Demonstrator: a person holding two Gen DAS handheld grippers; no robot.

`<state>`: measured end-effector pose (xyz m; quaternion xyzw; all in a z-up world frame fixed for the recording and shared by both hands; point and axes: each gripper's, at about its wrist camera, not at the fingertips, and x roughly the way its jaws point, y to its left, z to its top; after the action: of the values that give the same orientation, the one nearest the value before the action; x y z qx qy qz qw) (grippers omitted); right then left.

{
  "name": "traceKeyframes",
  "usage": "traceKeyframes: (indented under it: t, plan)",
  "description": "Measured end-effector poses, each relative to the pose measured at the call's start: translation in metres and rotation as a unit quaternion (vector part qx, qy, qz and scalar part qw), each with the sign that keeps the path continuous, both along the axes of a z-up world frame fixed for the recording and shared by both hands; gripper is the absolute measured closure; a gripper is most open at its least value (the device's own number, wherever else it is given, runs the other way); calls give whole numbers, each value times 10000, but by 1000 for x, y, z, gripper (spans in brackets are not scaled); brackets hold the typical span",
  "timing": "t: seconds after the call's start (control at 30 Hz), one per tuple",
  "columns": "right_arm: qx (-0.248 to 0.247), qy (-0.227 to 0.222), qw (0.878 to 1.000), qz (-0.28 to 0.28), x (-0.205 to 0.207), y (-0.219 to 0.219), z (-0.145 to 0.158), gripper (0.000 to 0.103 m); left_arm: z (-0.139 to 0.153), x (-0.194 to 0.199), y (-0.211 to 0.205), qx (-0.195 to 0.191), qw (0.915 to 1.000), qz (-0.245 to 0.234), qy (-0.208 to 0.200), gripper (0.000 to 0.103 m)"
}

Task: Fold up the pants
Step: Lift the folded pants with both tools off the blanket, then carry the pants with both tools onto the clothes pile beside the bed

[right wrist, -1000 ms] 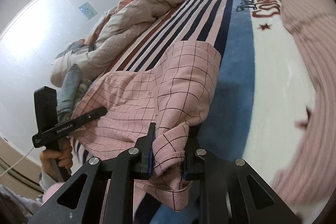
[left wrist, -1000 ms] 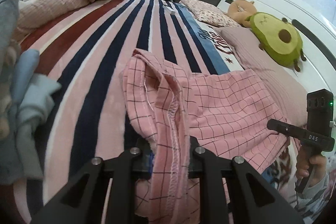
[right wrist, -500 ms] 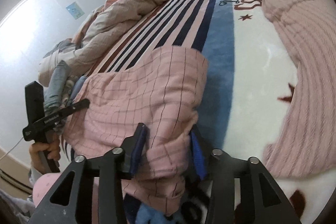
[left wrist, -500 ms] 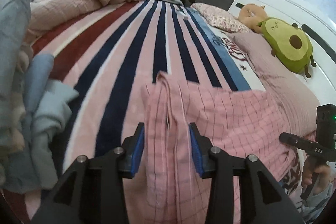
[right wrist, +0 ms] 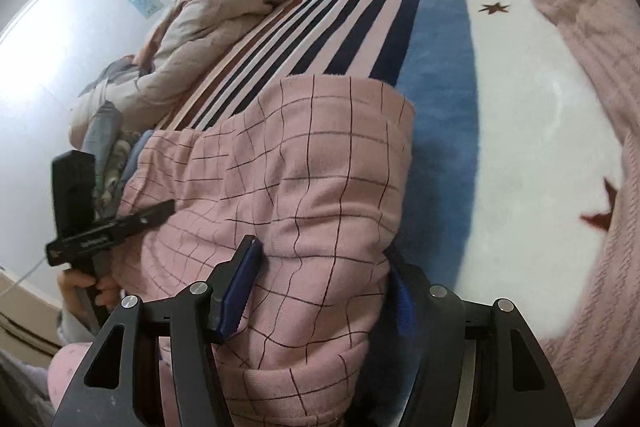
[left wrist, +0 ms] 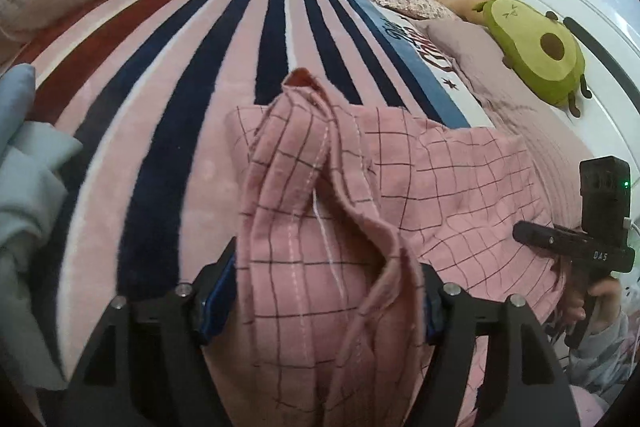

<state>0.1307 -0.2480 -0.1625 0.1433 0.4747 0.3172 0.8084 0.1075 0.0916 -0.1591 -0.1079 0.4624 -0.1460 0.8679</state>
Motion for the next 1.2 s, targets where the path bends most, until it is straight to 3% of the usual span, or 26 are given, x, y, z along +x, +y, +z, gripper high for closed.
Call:
traceKeyframes:
  t: [0.03,0.1,0.17,0.2,0.3,0.47,0.73,1.2]
  plan:
    - [5,24,10000,68,-2,0,0,48,0,0,0,-35,10000,-11,5,38]
    - [13,68,9998,185,-6,1,0,53,1,0,-2,-196,9997,-140,-2,62]
    - [5,87,9996,257,-10,4,0,66,3,1,-5,-212,9996,-172,-27,69]
    - [-37,66,9997,249,-11,7,2,68,6,1,-7,-131,9997,-177,-78,76]
    - [-164,-80,9997,150,-15,13,12,78,17,-3,-7,-84,9996,-140,-246,84]
    - [-400,-404,9983,95,-20,24,38,84,49,-18,-2,-72,9976,-163,-664,86]
    - [-311,-858,9951,373,-31,73,86,84,106,-54,34,139,9897,63,-1426,87]
    - [191,-1339,9817,1343,-19,215,153,86,180,-117,174,327,9719,1068,-2073,87]
